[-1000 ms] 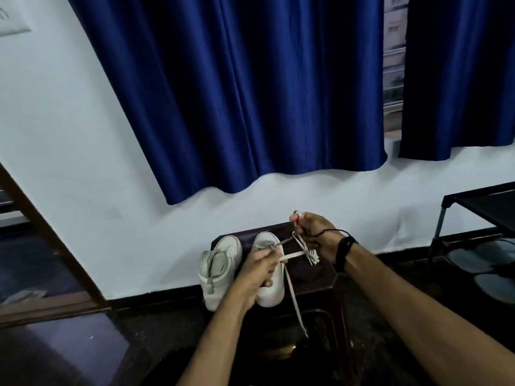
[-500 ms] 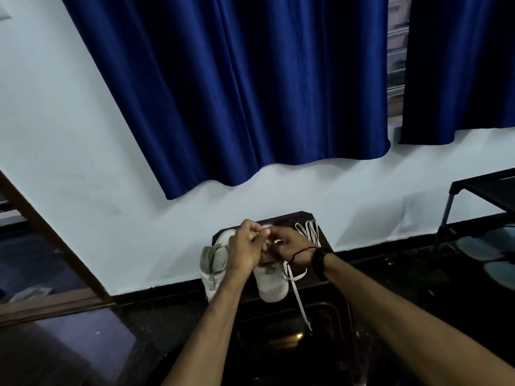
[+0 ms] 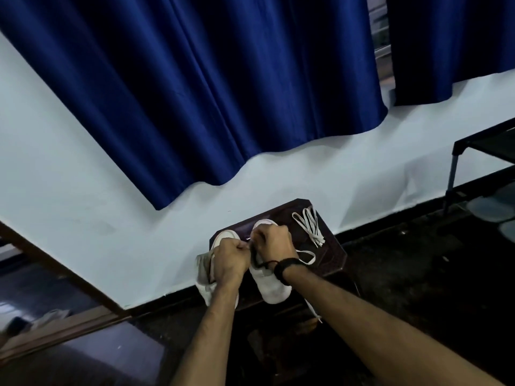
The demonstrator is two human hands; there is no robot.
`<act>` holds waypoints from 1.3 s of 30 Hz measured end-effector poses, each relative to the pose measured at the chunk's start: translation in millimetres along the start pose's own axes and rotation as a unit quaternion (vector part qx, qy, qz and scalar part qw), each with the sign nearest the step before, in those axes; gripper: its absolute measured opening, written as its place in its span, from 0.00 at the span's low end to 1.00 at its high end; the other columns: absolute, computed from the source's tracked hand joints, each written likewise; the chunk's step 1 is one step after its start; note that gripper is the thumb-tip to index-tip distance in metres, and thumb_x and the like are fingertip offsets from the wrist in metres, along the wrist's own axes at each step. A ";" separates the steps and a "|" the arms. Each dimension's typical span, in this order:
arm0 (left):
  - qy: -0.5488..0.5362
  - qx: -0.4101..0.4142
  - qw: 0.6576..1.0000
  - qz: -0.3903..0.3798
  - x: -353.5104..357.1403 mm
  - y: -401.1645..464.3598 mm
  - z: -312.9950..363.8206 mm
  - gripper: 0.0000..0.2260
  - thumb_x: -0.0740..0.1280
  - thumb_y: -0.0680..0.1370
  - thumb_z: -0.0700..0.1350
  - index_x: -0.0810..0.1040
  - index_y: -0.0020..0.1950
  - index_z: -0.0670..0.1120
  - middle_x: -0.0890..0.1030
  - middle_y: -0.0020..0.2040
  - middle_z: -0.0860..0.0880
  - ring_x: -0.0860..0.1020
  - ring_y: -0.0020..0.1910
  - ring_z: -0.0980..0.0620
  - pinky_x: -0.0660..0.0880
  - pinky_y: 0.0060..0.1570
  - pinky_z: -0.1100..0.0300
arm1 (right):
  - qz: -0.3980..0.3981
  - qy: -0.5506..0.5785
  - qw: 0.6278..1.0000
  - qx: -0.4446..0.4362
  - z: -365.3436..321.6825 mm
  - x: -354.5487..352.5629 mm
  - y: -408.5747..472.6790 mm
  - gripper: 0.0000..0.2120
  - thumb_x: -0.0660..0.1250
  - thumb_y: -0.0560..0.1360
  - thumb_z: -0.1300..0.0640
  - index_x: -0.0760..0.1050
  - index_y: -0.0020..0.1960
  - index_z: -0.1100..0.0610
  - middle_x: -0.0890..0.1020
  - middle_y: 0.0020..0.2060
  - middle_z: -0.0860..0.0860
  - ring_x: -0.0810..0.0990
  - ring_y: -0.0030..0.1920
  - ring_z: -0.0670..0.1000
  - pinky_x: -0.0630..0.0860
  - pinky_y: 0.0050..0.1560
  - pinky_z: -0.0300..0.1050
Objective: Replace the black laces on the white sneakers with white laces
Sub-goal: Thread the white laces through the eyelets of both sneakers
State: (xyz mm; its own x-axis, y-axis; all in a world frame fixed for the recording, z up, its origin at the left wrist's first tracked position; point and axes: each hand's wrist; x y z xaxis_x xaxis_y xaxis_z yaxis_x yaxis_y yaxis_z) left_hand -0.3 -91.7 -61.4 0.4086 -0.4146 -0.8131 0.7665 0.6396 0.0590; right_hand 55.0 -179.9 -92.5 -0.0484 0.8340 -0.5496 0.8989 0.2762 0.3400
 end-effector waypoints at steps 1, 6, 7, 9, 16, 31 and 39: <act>-0.018 -0.016 1.000 0.002 1.7 2.5 -1.9 0.07 0.69 0.74 0.46 0.85 0.41 0.47 0.85 0.40 0.45 0.82 0.45 0.44 0.73 0.40 0.61 | 0.001 -0.011 1.000 -0.008 1.1 -1.2 -1.7 0.09 0.62 0.74 0.59 0.81 0.43 0.58 0.82 0.41 0.57 0.79 0.45 0.59 0.73 0.46 0.47; -0.199 -0.133 0.971 -0.005 -1.1 11.5 -5.7 0.10 0.69 0.68 0.36 0.76 0.27 0.41 0.79 0.29 0.42 0.82 0.34 0.42 0.78 0.30 0.59 | -0.024 -0.102 0.994 -0.030 4.5 3.6 -10.0 0.11 0.61 0.76 0.53 0.78 0.49 0.59 0.81 0.44 0.59 0.80 0.47 0.61 0.74 0.42 0.48; -0.226 -0.146 0.963 -0.011 -1.8 12.5 -6.6 0.11 0.67 0.72 0.31 0.75 0.30 0.40 0.78 0.30 0.42 0.80 0.31 0.43 0.75 0.23 0.64 | -0.029 -0.130 0.991 -0.031 3.8 6.1 -11.7 0.12 0.61 0.77 0.51 0.77 0.50 0.58 0.81 0.45 0.58 0.81 0.48 0.60 0.74 0.42 0.48; -0.274 -0.159 0.948 -0.032 -4.5 10.1 -5.1 0.12 0.62 0.75 0.26 0.75 0.35 0.37 0.77 0.32 0.43 0.77 0.24 0.49 0.71 0.17 0.67 | -0.027 -0.141 0.989 -0.020 1.7 11.5 -12.8 0.13 0.60 0.77 0.48 0.77 0.50 0.57 0.82 0.45 0.58 0.81 0.48 0.60 0.74 0.42 0.48; -0.295 -0.160 0.941 -0.032 2.1 15.0 -7.9 0.15 0.61 0.77 0.27 0.76 0.33 0.38 0.77 0.30 0.43 0.72 0.15 0.58 0.71 0.17 0.67 | 0.005 -0.149 0.989 0.009 -7.5 19.9 -11.8 0.12 0.59 0.77 0.50 0.78 0.48 0.57 0.83 0.44 0.57 0.81 0.47 0.59 0.72 0.41 0.46; -0.289 -0.124 0.944 -0.096 -4.4 21.5 -2.5 0.11 0.67 0.76 0.28 0.73 0.36 0.38 0.77 0.21 0.50 0.75 0.18 0.59 0.75 0.24 0.68 | 0.000 -0.089 0.995 -0.032 -2.6 -1.9 -16.1 0.12 0.59 0.77 0.55 0.65 0.59 0.55 0.81 0.41 0.57 0.80 0.45 0.62 0.60 0.36 0.47; -0.384 -0.125 0.915 0.002 -24.1 33.8 -7.5 0.08 0.57 0.82 0.34 0.70 0.45 0.43 0.79 0.36 0.42 0.81 0.28 0.53 0.77 0.28 0.62 | -0.111 -0.240 0.957 -0.115 -11.4 -31.9 -2.5 0.20 0.58 0.74 0.64 0.65 0.66 0.61 0.73 0.60 0.59 0.70 0.63 0.59 0.71 0.56 0.50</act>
State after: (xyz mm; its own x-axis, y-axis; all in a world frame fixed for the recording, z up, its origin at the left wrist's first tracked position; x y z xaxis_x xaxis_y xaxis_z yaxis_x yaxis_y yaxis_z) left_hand 12.0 -55.2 -44.1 0.7126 -0.6830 -0.1602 0.6659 0.7304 -0.1519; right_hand 49.4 -201.8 -67.2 0.0276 0.4414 -0.8969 0.7671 0.5659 0.3021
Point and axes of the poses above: each hand's wrist, its own y-axis towards the middle knuckle, its own x-axis out of the palm, z = x × y
